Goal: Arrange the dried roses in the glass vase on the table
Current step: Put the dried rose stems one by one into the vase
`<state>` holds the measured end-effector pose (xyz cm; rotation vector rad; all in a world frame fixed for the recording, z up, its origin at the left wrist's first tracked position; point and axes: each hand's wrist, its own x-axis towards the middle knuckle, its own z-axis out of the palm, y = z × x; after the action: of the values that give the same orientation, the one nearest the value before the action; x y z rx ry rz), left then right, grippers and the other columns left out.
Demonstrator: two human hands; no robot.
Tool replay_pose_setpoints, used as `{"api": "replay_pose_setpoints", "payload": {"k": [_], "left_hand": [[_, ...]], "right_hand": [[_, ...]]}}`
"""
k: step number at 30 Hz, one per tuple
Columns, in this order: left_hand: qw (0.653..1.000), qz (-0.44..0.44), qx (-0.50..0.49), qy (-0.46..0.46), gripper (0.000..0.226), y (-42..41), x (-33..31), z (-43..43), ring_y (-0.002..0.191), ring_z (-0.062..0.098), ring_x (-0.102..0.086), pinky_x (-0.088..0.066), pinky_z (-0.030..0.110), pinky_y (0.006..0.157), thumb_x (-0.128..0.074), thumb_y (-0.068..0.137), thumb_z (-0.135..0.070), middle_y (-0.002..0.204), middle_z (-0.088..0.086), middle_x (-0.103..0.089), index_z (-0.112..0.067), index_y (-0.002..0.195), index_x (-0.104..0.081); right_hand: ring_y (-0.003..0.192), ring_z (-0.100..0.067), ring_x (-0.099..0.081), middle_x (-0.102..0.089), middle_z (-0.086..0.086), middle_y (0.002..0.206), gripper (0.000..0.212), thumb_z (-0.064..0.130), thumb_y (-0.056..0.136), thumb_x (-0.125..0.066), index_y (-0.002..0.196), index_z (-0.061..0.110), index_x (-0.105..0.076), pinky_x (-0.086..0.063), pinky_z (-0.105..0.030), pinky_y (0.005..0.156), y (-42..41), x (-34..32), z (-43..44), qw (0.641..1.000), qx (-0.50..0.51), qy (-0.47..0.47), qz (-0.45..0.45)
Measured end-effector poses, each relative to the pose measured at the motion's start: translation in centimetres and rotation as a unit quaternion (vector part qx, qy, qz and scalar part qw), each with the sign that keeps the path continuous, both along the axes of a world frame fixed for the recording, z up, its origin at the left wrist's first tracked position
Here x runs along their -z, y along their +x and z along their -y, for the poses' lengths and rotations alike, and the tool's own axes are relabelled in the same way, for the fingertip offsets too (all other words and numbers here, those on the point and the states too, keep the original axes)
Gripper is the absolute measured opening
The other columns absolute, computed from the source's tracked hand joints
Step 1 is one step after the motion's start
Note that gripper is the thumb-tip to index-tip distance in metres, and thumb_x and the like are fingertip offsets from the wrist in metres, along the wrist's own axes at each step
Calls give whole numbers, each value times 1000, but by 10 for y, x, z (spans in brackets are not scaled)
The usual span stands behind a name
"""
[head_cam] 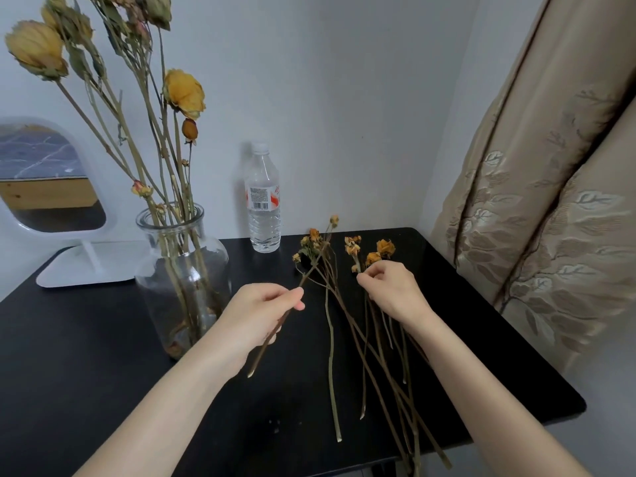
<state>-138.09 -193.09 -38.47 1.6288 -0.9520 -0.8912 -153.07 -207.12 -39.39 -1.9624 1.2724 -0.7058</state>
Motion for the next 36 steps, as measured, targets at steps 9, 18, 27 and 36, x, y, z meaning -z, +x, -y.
{"api": "replay_pose_setpoints", "payload": {"k": [9, 18, 27, 36], "left_hand": [[985, 68, -30, -156, 23, 32, -55, -30, 42, 5, -37, -33, 15, 40, -51, 92, -25, 42, -9, -42, -11, 79, -63], [952, 168, -98, -237, 27, 81, -123, -61, 45, 4, -44, -40, 15, 45, -44, 96, -20, 45, -10, -47, -13, 80, -64], [897, 275, -201, -282, 26, 115, -165, -50, 57, 3, -51, -42, 6, 49, -47, 95, -15, 66, -4, -60, -19, 74, -63], [888, 352, -195, -222, 22, 127, -149, -44, 60, 4, -51, -43, 11, 56, -48, 94, -16, 67, -5, -59, -9, 85, -67]], "right_hand": [[48, -4, -45, -52, 6, 56, 17, 22, 91, -56, 77, 15, -60, -36, -19, 52, 49, -75, -32, 977, -123, 4, 172], [49, -4, -43, -50, 4, 58, 20, 18, 93, -52, 75, 12, -56, -34, -17, 56, 108, -155, -65, 936, -187, -45, 294], [55, -5, -45, -52, 3, 63, 15, 20, 95, -48, 85, 11, -55, -37, -19, 59, 137, -195, -81, 911, -169, -132, 353], [58, -9, -45, -52, 3, 65, 18, 20, 94, -47, 77, 18, -51, -38, -22, 61, 140, -206, -71, 906, -155, -158, 361]]}}
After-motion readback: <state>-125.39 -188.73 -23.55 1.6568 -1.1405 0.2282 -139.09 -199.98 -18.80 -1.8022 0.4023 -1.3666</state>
